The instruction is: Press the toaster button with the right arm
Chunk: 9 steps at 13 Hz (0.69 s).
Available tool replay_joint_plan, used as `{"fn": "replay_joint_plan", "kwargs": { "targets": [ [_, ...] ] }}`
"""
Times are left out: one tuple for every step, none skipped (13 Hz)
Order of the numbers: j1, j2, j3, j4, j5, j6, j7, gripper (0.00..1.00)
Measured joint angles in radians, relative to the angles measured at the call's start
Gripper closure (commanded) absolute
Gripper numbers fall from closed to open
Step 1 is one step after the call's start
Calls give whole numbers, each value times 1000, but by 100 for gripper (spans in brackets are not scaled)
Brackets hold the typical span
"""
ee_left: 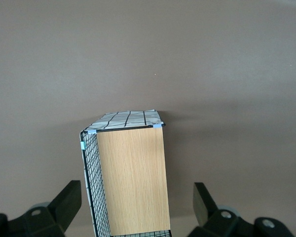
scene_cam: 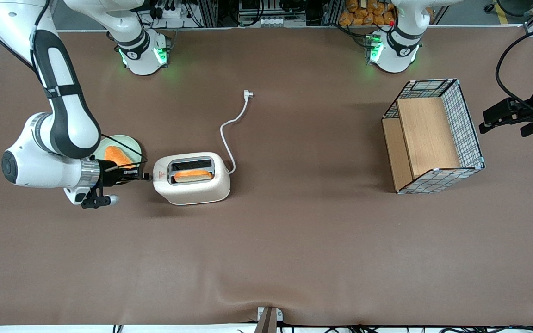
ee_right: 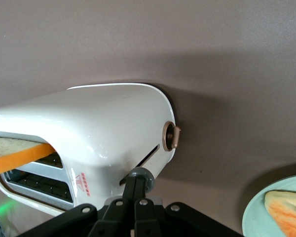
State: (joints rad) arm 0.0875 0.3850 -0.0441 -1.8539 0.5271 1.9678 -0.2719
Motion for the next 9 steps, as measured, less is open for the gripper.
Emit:
{"fn": "replay_joint_plan", "kwargs": {
  "targets": [
    [0, 5, 0, 0, 0, 7, -1, 100],
    [0, 11, 0, 0, 1, 17, -8, 100],
    [0, 17, 0, 0, 1, 21, -17, 100],
    [0, 22, 0, 0, 1, 23, -24, 100],
    [-1, 27, 0, 0, 2, 25, -32, 100],
    [-1, 30, 0, 0, 2, 27, -37, 100],
    [-2, 33, 0, 0, 2, 30, -41, 100],
    [-3, 36, 0, 0, 3, 35, -45, 100],
    [-3, 42, 0, 0, 5, 40, -47, 100]
  ]
}}
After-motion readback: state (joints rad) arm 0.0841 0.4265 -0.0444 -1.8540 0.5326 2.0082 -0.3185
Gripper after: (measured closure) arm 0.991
